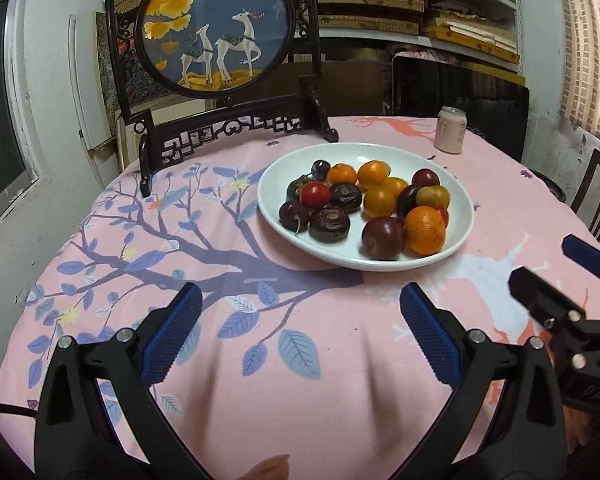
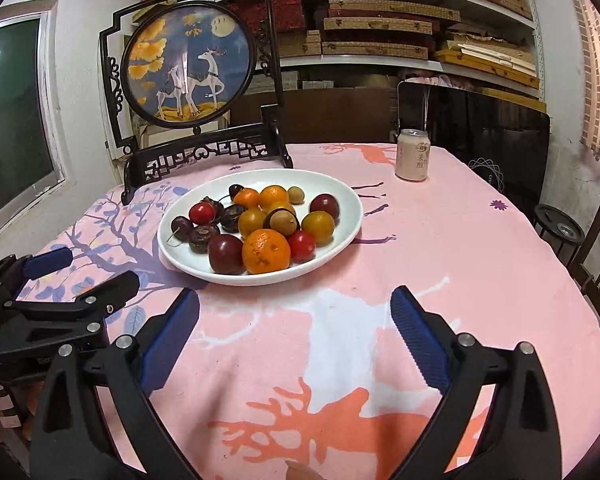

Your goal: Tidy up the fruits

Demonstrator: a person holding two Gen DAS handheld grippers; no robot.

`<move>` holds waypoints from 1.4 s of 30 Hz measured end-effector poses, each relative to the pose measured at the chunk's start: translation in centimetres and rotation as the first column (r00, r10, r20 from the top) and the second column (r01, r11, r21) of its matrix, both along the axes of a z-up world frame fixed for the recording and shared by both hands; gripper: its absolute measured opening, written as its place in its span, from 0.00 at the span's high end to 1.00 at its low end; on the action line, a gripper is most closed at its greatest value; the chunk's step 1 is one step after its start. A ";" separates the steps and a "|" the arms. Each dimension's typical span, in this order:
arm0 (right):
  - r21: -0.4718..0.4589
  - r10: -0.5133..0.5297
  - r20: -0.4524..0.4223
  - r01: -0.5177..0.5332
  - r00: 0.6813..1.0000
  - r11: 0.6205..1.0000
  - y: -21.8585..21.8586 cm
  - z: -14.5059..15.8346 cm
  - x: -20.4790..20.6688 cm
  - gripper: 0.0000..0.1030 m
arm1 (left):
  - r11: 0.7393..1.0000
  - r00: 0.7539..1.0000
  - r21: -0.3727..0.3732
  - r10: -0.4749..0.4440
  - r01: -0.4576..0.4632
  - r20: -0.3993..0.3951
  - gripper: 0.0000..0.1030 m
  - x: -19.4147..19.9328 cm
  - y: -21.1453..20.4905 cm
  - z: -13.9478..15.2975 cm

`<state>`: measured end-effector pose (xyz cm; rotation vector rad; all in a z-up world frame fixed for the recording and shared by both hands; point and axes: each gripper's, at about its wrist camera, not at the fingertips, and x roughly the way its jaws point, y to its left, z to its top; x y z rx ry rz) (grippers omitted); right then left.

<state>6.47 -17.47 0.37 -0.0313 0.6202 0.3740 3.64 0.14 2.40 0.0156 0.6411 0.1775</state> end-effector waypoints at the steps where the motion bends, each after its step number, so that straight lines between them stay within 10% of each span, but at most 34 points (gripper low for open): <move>1: 0.001 0.005 0.000 -0.005 1.000 1.000 0.0 0.0 0.0 0.06 | 1.000 1.000 0.001 -0.003 0.003 0.000 0.02 0.0 -0.1 0.0; 42: -0.002 0.008 -0.008 -0.008 1.000 1.000 0.1 -0.2 -0.2 0.06 | 1.000 1.000 0.002 -0.016 0.016 0.002 0.02 -0.2 -0.4 0.4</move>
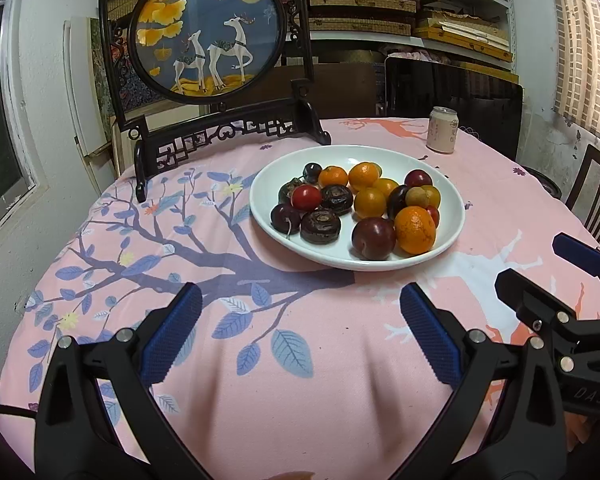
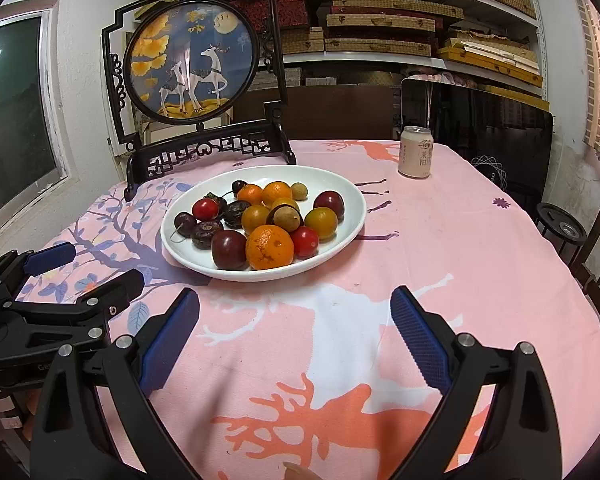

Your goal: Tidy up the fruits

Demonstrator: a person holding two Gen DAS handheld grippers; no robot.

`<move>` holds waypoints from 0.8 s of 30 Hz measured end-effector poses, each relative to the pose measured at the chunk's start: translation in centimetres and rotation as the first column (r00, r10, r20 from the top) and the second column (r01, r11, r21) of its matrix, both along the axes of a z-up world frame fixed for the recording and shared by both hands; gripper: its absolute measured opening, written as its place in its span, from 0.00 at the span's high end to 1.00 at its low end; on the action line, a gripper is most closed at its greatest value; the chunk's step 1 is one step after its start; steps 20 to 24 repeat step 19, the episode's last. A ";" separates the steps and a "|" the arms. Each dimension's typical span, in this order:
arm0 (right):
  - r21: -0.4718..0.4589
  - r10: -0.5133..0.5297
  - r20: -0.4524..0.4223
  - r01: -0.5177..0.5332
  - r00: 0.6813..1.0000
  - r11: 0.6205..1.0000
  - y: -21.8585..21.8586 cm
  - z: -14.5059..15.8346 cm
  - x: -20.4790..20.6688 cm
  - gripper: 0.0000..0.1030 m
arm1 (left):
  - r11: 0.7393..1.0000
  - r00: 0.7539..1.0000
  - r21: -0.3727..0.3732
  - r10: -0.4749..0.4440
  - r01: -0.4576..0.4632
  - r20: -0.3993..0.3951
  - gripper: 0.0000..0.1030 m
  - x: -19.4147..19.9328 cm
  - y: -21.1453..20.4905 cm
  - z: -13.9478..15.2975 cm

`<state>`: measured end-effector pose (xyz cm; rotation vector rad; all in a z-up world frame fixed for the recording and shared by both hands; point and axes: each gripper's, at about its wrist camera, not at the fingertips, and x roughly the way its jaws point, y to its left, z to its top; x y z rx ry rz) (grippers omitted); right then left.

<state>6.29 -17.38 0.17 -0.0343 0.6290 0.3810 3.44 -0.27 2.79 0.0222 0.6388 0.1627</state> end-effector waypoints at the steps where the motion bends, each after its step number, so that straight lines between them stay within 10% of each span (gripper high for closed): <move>1: 0.000 0.000 -0.001 0.000 1.000 1.000 0.0 0.0 0.0 0.06 | 1.000 1.000 0.000 0.000 0.000 -0.001 0.02 0.0 0.0 0.0; 24: -0.005 -0.002 -0.006 0.002 1.000 1.000 0.0 0.0 0.0 0.06 | 1.000 1.000 -0.026 -0.010 0.010 -0.002 0.02 0.2 0.4 -0.2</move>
